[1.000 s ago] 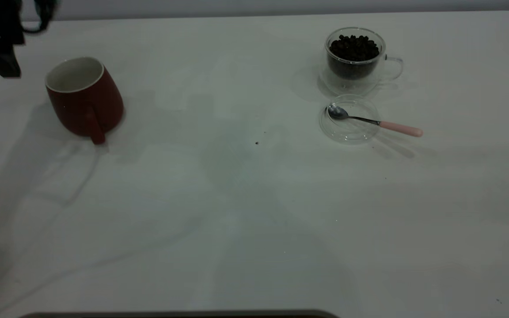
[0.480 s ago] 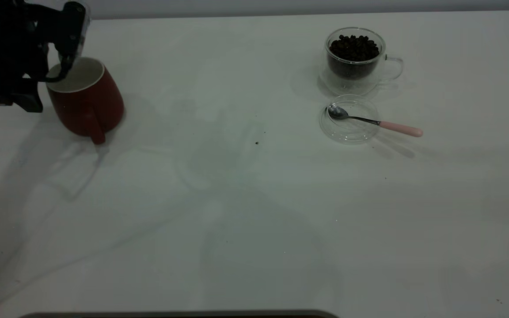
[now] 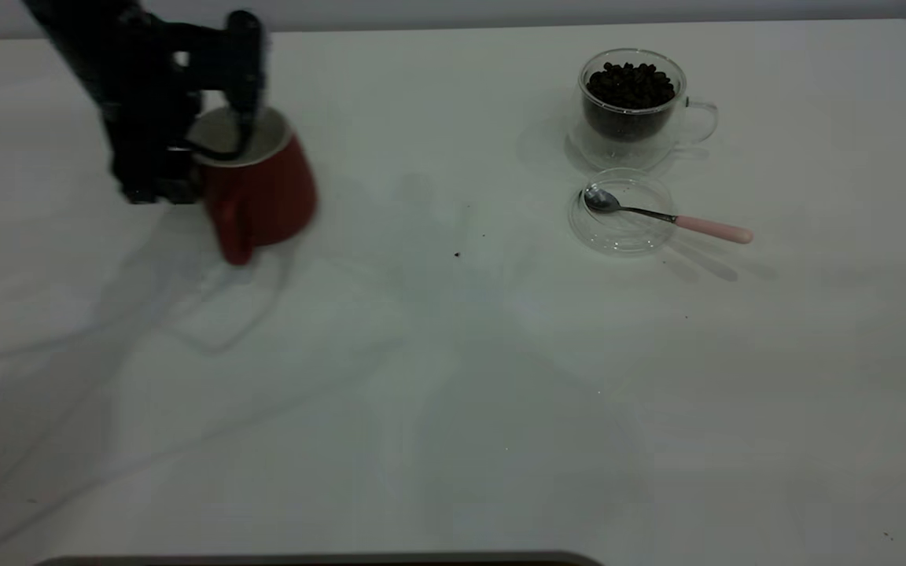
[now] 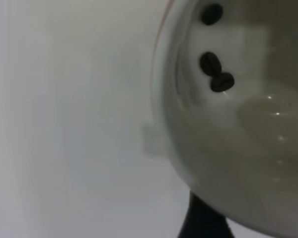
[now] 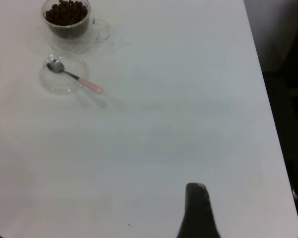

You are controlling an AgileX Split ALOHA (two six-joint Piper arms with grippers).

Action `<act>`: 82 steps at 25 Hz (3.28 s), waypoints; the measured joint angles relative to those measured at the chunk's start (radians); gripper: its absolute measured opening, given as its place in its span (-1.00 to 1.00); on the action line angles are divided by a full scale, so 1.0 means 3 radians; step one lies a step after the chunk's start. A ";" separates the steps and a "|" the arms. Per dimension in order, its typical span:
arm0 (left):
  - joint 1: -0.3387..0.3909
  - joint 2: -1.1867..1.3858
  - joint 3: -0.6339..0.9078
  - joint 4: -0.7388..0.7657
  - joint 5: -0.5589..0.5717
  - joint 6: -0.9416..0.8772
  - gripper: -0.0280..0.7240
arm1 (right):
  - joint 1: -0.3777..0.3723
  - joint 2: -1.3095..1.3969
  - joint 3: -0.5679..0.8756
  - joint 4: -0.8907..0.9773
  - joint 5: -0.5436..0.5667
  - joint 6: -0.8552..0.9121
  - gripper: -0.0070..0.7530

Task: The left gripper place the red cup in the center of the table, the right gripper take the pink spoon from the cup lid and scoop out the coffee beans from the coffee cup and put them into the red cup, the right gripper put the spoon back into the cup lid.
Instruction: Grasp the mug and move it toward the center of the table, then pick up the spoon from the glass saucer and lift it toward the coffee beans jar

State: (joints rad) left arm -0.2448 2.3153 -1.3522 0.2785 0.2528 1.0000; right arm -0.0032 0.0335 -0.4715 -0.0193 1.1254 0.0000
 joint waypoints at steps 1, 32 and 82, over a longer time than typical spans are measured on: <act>-0.0060 0.0004 0.0000 0.0000 -0.0050 -0.0079 0.63 | 0.0000 0.0000 0.0000 0.0000 0.0000 0.0000 0.57; 0.0490 -0.1714 0.0000 -0.0011 0.1390 -0.2715 0.63 | 0.0000 0.0000 0.0000 0.0000 0.0000 0.0000 0.57; 0.0860 -0.7227 0.2864 -0.1026 0.2973 -0.3153 0.63 | 0.0000 0.0000 0.0000 0.0000 0.0000 0.0000 0.57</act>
State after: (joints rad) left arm 0.0132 0.1473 -0.4931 -0.0293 1.1446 0.0541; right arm -0.0032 0.0335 -0.4715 -0.0193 1.1254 0.0000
